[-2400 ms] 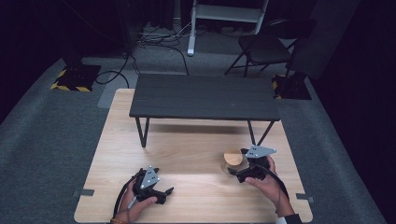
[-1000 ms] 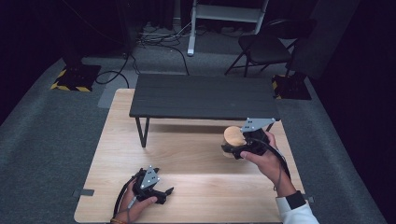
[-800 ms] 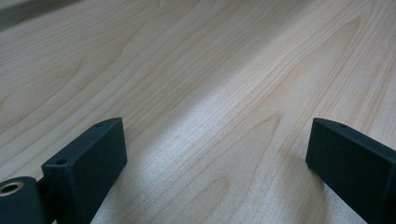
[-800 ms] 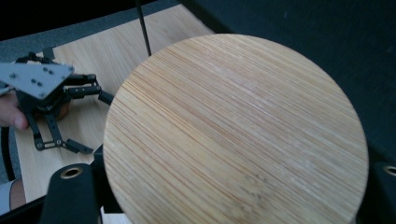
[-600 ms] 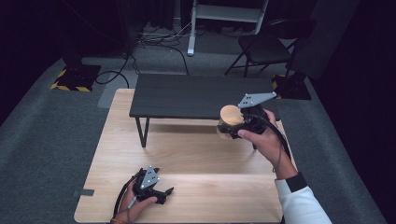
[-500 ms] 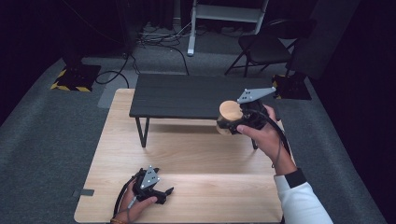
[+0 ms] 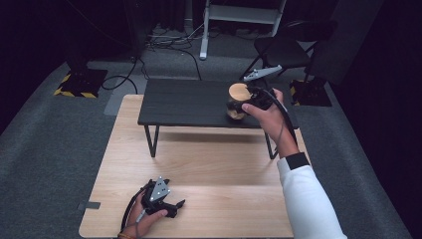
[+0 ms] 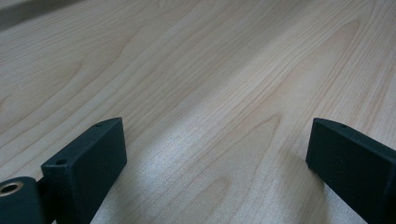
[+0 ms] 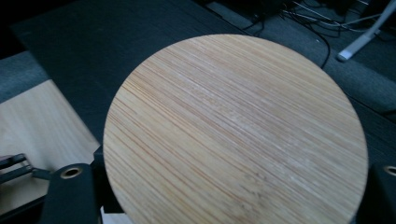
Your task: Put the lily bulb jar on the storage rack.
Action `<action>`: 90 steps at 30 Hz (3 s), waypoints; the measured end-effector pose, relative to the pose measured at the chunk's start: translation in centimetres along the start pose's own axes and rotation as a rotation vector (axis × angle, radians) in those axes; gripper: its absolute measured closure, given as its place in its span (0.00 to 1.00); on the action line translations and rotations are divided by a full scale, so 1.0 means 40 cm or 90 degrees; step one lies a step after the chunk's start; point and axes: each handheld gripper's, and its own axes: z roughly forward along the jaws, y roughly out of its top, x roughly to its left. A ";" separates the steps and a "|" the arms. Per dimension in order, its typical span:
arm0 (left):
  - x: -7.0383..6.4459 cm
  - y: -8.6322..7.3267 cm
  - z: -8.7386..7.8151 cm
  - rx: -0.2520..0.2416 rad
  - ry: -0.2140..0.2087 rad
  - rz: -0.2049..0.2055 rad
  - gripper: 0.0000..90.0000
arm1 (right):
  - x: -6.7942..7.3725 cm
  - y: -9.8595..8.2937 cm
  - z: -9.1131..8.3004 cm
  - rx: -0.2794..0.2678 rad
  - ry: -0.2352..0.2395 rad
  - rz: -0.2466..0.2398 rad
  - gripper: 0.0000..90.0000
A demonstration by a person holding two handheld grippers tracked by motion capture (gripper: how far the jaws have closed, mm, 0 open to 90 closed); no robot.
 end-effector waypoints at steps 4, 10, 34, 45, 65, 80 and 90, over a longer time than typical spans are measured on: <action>0.000 0.000 0.000 0.000 0.000 0.000 0.06 | -0.007 0.001 0.031 0.009 -0.013 0.016 0.27; 0.000 0.000 0.000 -0.001 0.000 0.000 0.06 | -0.021 -0.019 0.056 -0.006 -0.003 0.031 0.27; 0.000 -0.001 0.000 -0.001 0.000 0.000 0.06 | 0.018 -0.181 -0.117 -0.139 -0.041 -0.024 0.04; 0.000 0.000 0.000 -0.001 0.000 0.000 0.06 | 0.089 -0.357 -0.178 -0.138 -0.102 -0.049 0.05; 0.000 0.000 0.000 0.000 0.001 -0.001 0.06 | 0.140 -0.706 -0.154 -0.148 -0.100 -0.034 0.05; -0.001 0.000 0.000 0.000 0.002 -0.001 0.06 | 0.174 -0.827 -0.076 -0.086 -0.072 -0.015 0.05; -0.001 0.000 0.000 0.000 0.002 -0.002 0.06 | 0.183 -0.905 -0.023 -0.022 -0.053 0.005 0.05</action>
